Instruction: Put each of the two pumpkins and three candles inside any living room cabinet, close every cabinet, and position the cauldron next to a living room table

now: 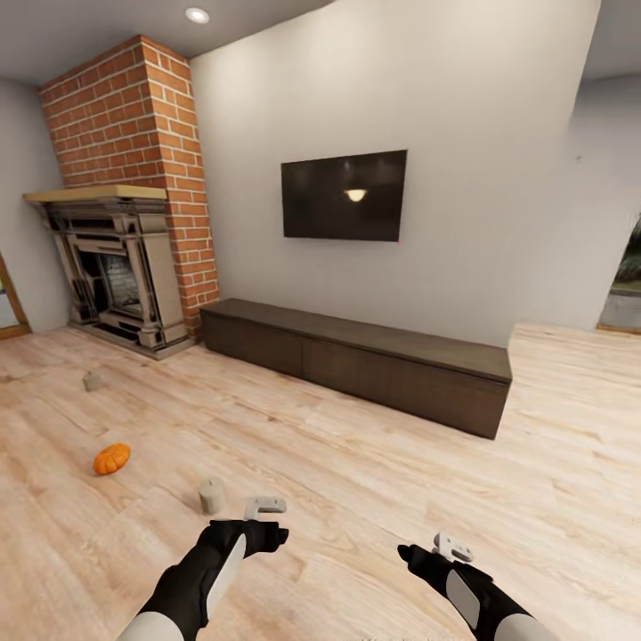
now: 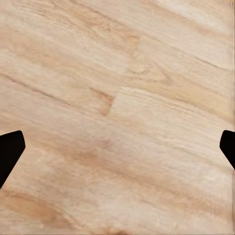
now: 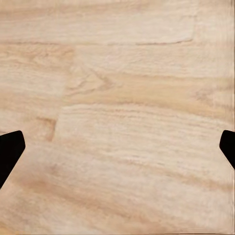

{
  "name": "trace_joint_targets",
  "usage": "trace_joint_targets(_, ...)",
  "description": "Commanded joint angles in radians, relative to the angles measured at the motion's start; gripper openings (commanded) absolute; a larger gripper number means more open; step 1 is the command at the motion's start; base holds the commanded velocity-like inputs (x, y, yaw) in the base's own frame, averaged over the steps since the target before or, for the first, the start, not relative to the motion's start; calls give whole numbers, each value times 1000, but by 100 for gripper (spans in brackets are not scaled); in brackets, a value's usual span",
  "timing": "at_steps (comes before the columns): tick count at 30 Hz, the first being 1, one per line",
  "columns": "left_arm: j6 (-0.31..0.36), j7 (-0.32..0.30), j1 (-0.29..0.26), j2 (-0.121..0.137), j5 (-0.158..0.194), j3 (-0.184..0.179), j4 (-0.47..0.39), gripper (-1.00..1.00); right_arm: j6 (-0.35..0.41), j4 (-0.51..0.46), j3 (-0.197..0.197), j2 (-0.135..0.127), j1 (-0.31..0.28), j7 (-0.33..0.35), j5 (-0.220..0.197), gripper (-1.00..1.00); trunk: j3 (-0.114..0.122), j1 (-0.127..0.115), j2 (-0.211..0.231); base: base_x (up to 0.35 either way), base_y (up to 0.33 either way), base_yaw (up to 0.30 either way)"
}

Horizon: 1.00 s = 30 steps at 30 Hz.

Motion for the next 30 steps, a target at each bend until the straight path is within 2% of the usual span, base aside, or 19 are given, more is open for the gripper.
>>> trace_joint_targets(1, 5, 3, 0, 0, 10, -1, -1, 100, 6, -1, -2, 0, 0, 3, -8, 100, -1, 0, 0, -52, 71, -279)
trace_joint_targets(9, 5, 4, 0, 0, 11, -1, -1, 100, 4, -1, -2, 0, 0, 3, -8, 100, -1, 0, 0, 39, 113, -280)
trace_joint_targets(27, 5, 4, 0, 0, 10, -1, 0, 100, 3, -1, 0, 0, 0, 3, 0, 100, -1, 0, 0, 327, 33, -280)
trace_joint_targets(30, 5, 4, 0, 0, 10, -1, 0, 100, -30, 0, 1, 0, 0, 3, 4, 100, -1, 0, 0, 343, 30, -281)
